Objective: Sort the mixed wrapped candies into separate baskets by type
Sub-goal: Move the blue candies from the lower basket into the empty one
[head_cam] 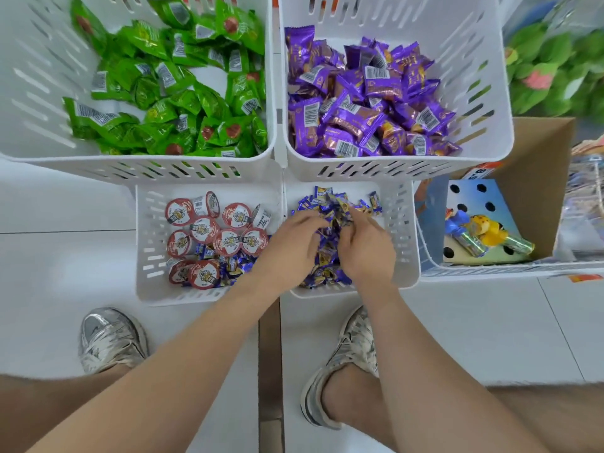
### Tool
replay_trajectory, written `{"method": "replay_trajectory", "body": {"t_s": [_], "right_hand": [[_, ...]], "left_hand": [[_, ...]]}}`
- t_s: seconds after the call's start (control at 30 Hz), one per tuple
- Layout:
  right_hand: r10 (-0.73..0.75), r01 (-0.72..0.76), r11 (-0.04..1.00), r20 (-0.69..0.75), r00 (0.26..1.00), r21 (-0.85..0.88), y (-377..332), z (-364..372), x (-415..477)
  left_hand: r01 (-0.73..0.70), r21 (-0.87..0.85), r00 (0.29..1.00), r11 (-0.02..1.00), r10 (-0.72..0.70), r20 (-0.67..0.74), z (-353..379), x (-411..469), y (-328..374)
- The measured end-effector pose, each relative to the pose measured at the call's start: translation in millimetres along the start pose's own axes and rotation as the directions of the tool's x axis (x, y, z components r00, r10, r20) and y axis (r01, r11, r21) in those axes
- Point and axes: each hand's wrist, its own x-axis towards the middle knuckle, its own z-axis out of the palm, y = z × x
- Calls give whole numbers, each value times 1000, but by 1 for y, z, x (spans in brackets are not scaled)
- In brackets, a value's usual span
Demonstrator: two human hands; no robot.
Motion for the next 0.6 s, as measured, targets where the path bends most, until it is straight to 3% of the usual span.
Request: {"method": "replay_trajectory", "body": {"t_s": [0.1,0.2,0.27,0.33,0.43,0.6], "right_hand": [[-9,10,1000,-116,993,11,-9,9,-7],[-231,248,965,-180,956,81,-31,29,-16],[-383,396,917,-170,908,43,-55,45,-23],[-509,511,860,-98,855,-5,-81,60,-31],[-589,596,803,119,799,-28,-109,86,-41],[-462,530,841,364,809,-110,-122,107,-44]], "left_hand": [[117,12,944,993,-108,-313,-12,-28,-19],[468,-23,775,884,-422,-469,-23,-53,-50],[699,109,679,707,-608,-412,-29,-67,-74],[786,247,619,567,-720,-314,-34,-81,-95],[794,207,607,571,-757,-242,-44,-91,-117],[749,350,640,563,-751,-161,-48,-82,-122]]}}
